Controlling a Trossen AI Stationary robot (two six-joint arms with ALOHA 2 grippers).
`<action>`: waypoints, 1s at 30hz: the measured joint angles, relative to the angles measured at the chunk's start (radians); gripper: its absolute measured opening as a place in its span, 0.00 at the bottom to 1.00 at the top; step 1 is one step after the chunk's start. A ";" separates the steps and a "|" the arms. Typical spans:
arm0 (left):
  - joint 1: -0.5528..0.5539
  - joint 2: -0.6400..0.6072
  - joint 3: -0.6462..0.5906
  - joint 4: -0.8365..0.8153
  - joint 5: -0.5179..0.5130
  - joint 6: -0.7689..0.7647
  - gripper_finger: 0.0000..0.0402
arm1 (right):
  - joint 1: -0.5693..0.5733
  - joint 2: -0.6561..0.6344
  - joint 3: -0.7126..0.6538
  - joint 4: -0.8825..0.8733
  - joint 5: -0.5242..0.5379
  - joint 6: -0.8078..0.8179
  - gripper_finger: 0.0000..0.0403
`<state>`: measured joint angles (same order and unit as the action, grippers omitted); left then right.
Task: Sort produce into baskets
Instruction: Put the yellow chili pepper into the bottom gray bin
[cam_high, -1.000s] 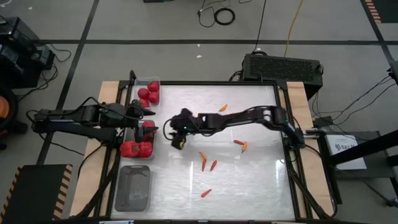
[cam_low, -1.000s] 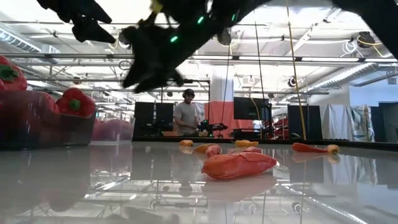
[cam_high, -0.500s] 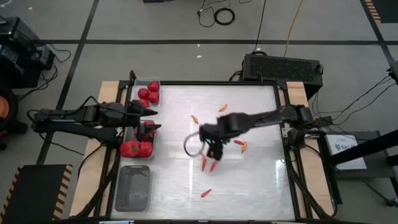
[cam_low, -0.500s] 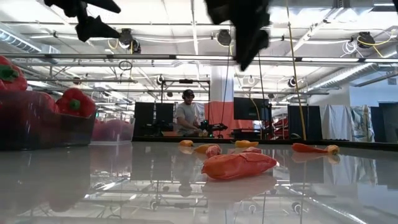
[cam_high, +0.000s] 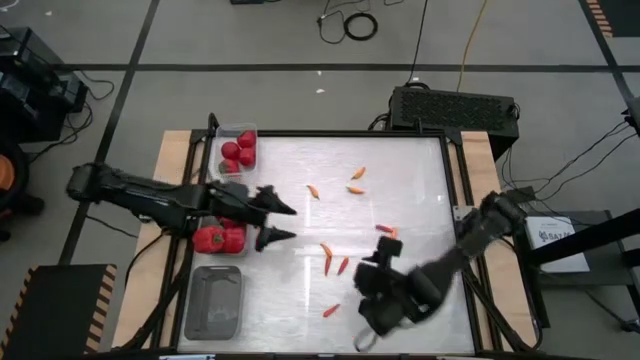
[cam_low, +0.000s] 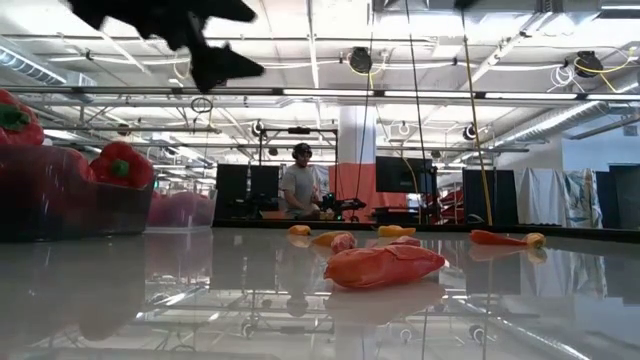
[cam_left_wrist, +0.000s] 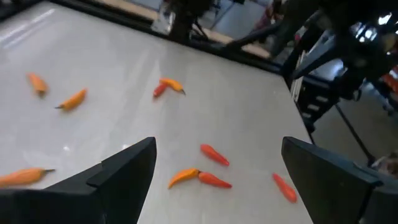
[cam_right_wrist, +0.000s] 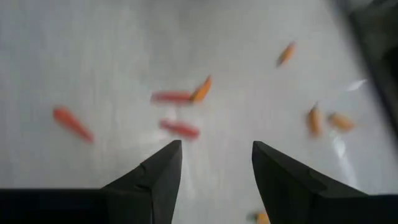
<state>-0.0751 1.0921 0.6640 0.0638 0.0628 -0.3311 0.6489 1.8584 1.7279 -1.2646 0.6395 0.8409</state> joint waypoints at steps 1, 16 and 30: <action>-0.002 0.045 0.012 0.019 0.013 0.009 0.88 | 0.031 0.000 0.000 0.002 0.069 0.029 0.46; -0.040 0.678 0.411 -0.153 0.119 0.221 0.88 | 0.218 -0.048 -0.221 -0.256 0.383 0.469 0.46; -0.057 0.824 0.610 -0.470 -0.040 0.277 0.88 | 0.232 -0.611 -0.941 0.554 0.334 0.351 0.46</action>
<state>-0.1317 1.9163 1.2744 -0.4058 0.0232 -0.0539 0.8814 1.2478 0.7871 -0.7108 0.9737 1.1922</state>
